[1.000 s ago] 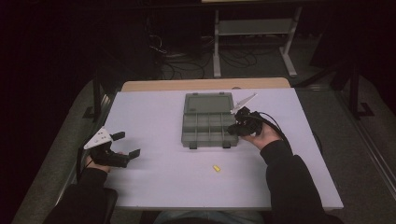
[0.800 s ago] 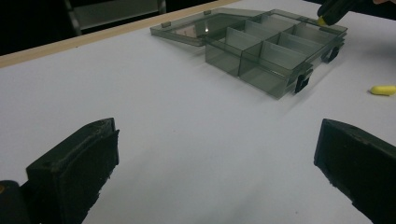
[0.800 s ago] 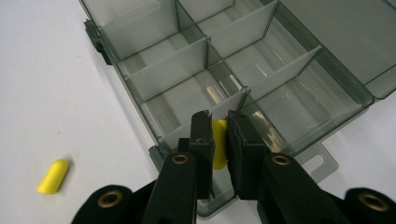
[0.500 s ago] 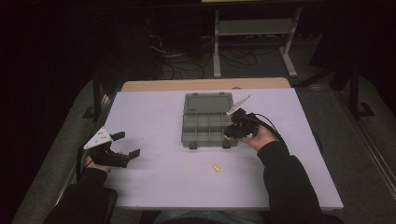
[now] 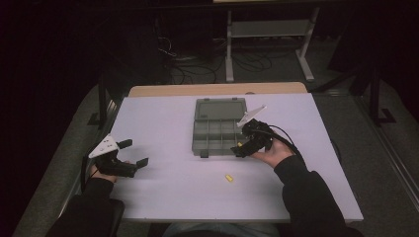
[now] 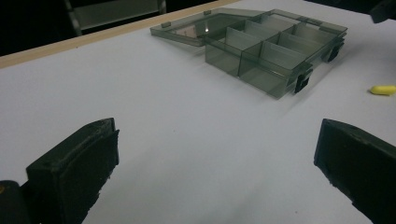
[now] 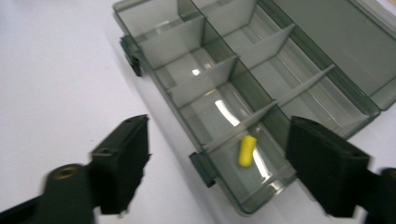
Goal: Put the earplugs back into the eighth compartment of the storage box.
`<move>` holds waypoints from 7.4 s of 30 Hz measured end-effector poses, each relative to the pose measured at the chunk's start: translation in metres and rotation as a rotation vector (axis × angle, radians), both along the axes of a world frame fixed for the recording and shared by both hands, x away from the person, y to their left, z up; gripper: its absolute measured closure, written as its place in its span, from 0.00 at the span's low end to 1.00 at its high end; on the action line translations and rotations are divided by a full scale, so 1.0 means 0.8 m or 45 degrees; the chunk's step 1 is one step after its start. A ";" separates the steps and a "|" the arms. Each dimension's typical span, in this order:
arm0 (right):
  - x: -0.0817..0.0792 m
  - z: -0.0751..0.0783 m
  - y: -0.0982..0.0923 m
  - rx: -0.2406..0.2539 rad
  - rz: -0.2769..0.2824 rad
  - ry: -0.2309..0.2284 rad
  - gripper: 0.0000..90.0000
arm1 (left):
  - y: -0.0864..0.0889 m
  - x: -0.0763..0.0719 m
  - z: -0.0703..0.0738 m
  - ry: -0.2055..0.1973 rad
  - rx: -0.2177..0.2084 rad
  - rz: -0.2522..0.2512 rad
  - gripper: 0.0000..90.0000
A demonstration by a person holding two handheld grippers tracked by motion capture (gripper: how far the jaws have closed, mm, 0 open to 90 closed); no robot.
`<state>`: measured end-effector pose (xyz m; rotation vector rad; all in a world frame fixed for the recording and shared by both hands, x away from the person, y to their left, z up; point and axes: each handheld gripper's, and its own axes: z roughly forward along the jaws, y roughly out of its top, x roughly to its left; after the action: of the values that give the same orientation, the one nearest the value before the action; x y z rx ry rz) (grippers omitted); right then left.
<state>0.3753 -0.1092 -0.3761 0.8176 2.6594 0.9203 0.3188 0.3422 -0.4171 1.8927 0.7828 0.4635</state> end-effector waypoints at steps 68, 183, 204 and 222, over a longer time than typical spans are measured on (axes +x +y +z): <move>-0.078 -0.063 0.046 -0.112 0.233 0.160 0.75 | -0.001 -0.001 0.000 0.001 0.007 -0.004 0.00; 0.041 -0.007 -0.007 -0.049 -0.186 0.091 0.19 | -0.002 0.000 -0.001 0.009 0.011 -0.014 0.00; 0.001 0.015 -0.047 0.173 -0.220 -0.007 0.00 | -0.002 0.000 -0.001 0.011 0.011 -0.012 0.00; -0.024 0.008 -0.077 0.282 -0.233 -0.033 0.00 | -0.002 0.000 -0.001 0.008 0.007 -0.014 0.00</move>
<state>0.3560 -0.1705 -0.3701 1.0686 2.4396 1.1802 0.3186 0.3405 -0.4175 1.9037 0.7755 0.4531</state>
